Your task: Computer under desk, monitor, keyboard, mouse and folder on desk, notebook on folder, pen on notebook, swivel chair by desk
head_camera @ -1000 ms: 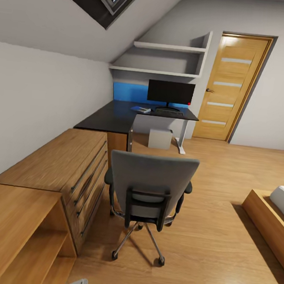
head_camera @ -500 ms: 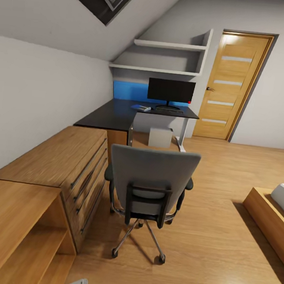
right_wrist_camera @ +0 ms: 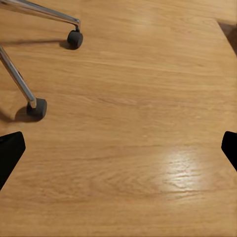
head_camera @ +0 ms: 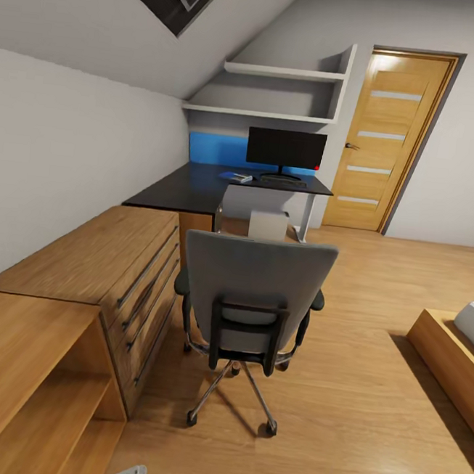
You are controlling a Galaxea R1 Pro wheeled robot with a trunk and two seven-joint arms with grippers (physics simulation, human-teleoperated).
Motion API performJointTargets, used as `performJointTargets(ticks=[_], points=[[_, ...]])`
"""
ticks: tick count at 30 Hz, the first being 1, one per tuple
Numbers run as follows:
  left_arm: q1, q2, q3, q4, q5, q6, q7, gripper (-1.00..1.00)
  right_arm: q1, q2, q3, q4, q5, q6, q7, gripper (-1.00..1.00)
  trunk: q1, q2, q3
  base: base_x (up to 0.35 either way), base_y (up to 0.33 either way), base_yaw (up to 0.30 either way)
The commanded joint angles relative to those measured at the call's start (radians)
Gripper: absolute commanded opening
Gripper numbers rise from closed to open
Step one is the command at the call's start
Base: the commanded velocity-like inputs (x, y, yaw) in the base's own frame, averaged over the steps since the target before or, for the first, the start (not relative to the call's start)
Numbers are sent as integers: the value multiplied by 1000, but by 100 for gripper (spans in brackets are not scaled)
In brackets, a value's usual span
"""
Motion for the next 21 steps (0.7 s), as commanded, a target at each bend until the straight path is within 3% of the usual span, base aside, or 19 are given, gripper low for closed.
performJointTargets(ticks=[1, 18, 21], points=[[-1, 0, -9, 0, 7, -4, 6, 100, -1, 0, 8, 1, -3, -2, -7, 100, 4, -8, -4, 0, 0, 0], [-1, 0, -13, -4, 5, 6, 9, 100, -1, 8, 11, -7, -1, -3, -5, 100, 69, -127, -57, 0, 0, 0], [-16, 1, -14, -54, 4, 22, 15, 100, -11, 14, 6, -39, -8, 5, -8, 100, 80, -148, -67, 0, 0, 0]])
